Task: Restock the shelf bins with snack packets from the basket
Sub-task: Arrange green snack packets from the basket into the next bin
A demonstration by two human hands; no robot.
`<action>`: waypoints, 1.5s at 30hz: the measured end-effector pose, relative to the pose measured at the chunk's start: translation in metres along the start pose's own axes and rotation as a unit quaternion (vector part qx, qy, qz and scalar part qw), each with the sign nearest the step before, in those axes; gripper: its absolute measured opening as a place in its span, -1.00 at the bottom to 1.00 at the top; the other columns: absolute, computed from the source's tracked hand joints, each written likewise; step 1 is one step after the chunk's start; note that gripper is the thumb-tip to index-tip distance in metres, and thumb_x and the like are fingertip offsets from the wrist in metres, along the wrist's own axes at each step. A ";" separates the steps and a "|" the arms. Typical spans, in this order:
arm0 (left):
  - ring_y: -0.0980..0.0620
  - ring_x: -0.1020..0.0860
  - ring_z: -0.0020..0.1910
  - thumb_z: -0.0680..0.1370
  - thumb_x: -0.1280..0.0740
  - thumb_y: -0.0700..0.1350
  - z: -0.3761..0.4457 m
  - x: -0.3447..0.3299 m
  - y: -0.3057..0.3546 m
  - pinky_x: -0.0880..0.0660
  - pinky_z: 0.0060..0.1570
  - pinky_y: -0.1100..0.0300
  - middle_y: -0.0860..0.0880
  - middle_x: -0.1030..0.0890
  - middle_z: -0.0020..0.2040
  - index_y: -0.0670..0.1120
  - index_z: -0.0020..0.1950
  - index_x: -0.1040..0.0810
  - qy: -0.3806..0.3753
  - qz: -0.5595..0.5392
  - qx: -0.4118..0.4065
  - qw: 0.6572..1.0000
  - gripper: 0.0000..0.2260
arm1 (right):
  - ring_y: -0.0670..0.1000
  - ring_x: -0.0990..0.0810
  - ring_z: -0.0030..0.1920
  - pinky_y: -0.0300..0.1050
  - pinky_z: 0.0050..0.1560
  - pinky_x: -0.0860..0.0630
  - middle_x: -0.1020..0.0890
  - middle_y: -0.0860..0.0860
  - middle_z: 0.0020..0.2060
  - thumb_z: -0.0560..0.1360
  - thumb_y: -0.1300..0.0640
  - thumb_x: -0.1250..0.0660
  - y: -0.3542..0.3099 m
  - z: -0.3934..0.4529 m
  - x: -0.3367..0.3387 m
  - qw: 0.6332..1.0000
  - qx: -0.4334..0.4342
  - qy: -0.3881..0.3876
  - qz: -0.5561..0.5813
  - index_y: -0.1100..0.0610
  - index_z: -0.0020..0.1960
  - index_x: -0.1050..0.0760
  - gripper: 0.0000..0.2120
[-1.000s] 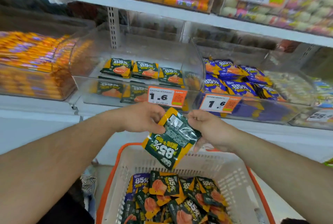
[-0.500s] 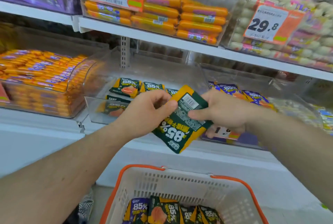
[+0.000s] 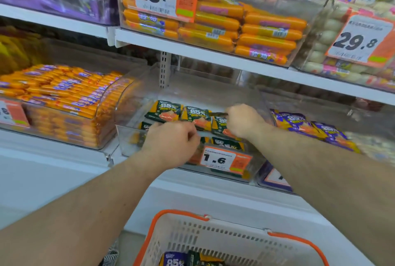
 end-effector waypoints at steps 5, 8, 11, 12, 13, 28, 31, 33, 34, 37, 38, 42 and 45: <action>-0.01 -0.46 -0.16 0.64 -0.11 0.10 0.001 -0.005 -0.001 -0.25 0.19 0.07 0.08 -0.50 -0.27 0.06 -0.24 -0.40 0.001 0.046 -0.002 0.999 -0.71 | 0.23 -0.59 0.14 0.01 0.06 -0.54 -0.59 0.24 0.16 0.54 0.23 -0.23 0.000 0.015 -0.026 0.995 -0.022 -0.079 -0.058 0.25 0.16 -0.56 -0.75; -0.03 -0.46 -0.18 0.65 -0.09 0.10 0.001 -0.007 0.001 -0.26 0.19 0.07 0.08 -0.46 -0.32 0.04 -0.28 -0.34 0.005 0.060 -0.013 0.998 -0.68 | 0.20 -0.57 0.18 0.00 0.11 -0.51 -0.56 0.20 0.24 0.56 0.22 -0.20 0.006 0.015 -0.043 0.983 -0.050 -0.165 -0.067 0.22 0.21 -0.54 -0.73; -0.02 -0.43 -0.21 0.65 -0.07 0.12 0.002 -0.010 0.000 -0.29 0.18 0.07 0.08 -0.43 -0.34 0.03 -0.32 -0.30 0.001 0.078 -0.024 0.997 -0.64 | 0.14 -0.57 0.17 -0.01 0.11 -0.52 -0.56 0.14 0.25 0.54 0.10 -0.19 0.004 0.014 -0.044 0.977 -0.049 -0.195 -0.074 0.14 0.24 -0.52 -0.68; -0.02 -0.43 -0.21 0.65 -0.06 0.12 0.002 -0.010 0.000 -0.30 0.18 0.07 0.09 -0.41 -0.36 0.03 -0.33 -0.29 -0.002 0.080 -0.025 0.996 -0.62 | 0.12 -0.57 0.14 -0.03 0.05 -0.52 -0.56 0.13 0.23 0.53 0.05 -0.19 0.002 0.014 -0.043 0.978 -0.042 -0.190 -0.073 0.12 0.23 -0.52 -0.67; -0.02 -0.43 -0.21 0.65 -0.06 0.13 0.003 -0.010 0.000 -0.31 0.19 0.07 0.09 -0.40 -0.36 0.03 -0.34 -0.28 -0.005 0.081 -0.026 0.996 -0.62 | 0.12 -0.57 0.12 -0.05 -0.02 -0.49 -0.57 0.11 0.21 0.53 -0.01 -0.20 0.000 0.015 -0.042 0.980 -0.035 -0.183 -0.072 0.11 0.23 -0.51 -0.66; 0.01 -0.46 -0.21 0.65 -0.05 0.12 0.002 -0.011 -0.001 -0.26 0.16 0.06 0.10 -0.45 -0.36 0.02 -0.32 -0.33 0.002 0.070 -0.042 0.997 -0.62 | 0.15 -0.55 0.20 0.01 0.15 -0.49 -0.58 0.12 0.20 0.61 -0.14 -0.21 0.004 0.015 -0.043 0.984 -0.062 -0.161 -0.055 0.12 0.27 -0.52 -0.59; 0.06 -0.51 -0.07 0.62 -0.14 0.07 -0.001 -0.007 0.001 -0.14 0.21 0.06 0.11 -0.58 -0.22 0.08 -0.19 -0.49 0.033 0.021 -0.044 0.998 -0.75 | 0.12 -0.56 0.13 -0.03 0.07 -0.50 -0.58 0.09 0.17 0.57 -0.24 -0.23 0.002 0.015 -0.037 0.981 -0.067 -0.167 -0.072 0.13 0.27 -0.50 -0.51; 0.07 -0.50 0.04 0.58 -0.22 0.02 -0.003 -0.006 0.005 -0.07 0.21 0.05 0.14 -0.62 -0.12 0.08 -0.14 -0.57 0.084 0.025 -0.079 0.993 -0.83 | 0.11 -0.54 0.00 -0.09 -0.05 -0.47 -0.59 0.10 0.14 0.57 -0.22 -0.26 -0.003 0.011 -0.026 0.982 -0.061 -0.168 -0.065 0.16 0.23 -0.50 -0.53; 0.04 -0.51 0.05 0.56 -0.26 -0.02 -0.005 -0.006 0.009 -0.09 0.21 0.03 0.13 -0.65 -0.10 0.06 -0.15 -0.59 0.111 0.035 -0.107 0.987 -0.85 | 0.11 -0.52 -0.05 -0.12 -0.12 -0.43 -0.60 0.10 0.11 0.57 -0.19 -0.27 -0.007 0.007 -0.017 0.985 -0.054 -0.158 -0.053 0.16 0.20 -0.51 -0.56; -0.08 -0.56 -0.13 0.44 -0.27 -0.07 -0.012 -0.012 0.020 -0.35 0.06 -0.06 0.05 -0.66 -0.17 0.00 -0.23 -0.60 0.176 0.049 -0.186 0.965 -0.87 | 0.16 -0.54 -0.07 -0.12 -0.19 -0.41 -0.62 0.12 0.05 0.55 -0.11 -0.29 -0.018 -0.016 0.008 0.998 -0.033 -0.050 -0.013 0.10 0.12 -0.55 -0.69; -0.09 -0.54 -0.18 0.43 -0.25 -0.07 -0.015 -0.014 0.023 -0.41 -0.03 -0.04 0.03 -0.64 -0.21 -0.02 -0.24 -0.59 0.190 0.055 -0.209 0.958 -0.86 | 0.19 -0.57 -0.02 -0.08 -0.13 -0.43 -0.63 0.14 0.03 0.53 -0.08 -0.29 -0.021 -0.028 0.014 1.000 -0.015 0.011 -0.014 0.10 0.09 -0.57 -0.72; -0.13 -0.49 -0.11 0.38 -0.29 -0.13 -0.029 -0.026 0.035 -0.33 -0.14 0.02 -0.02 -0.61 -0.14 -0.07 -0.21 -0.60 0.239 0.079 -0.298 0.921 -0.89 | 0.21 -0.55 -0.06 0.02 -0.05 -0.32 -0.65 0.15 -0.18 0.40 0.05 -0.27 -0.025 -0.080 0.021 0.955 0.084 0.278 -0.060 0.17 -0.18 -0.57 -0.80; -0.16 -0.52 -0.05 0.35 -0.32 -0.17 -0.049 -0.044 0.049 -0.31 -0.09 0.02 -0.08 -0.61 -0.06 -0.09 -0.17 -0.62 0.213 0.074 -0.354 0.908 -0.88 | 0.21 -0.50 0.03 0.05 -0.02 -0.28 -0.64 0.15 0.00 0.33 0.12 -0.29 -0.018 -0.116 0.016 0.903 0.137 0.406 -0.039 0.19 -0.13 -0.58 -0.81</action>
Point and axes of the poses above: each hand's wrist, its own z-axis towards the middle knuckle, its own x-axis out of the back of the hand, y = z × x, the point moved 4 cm from there along z, towards the middle knuckle
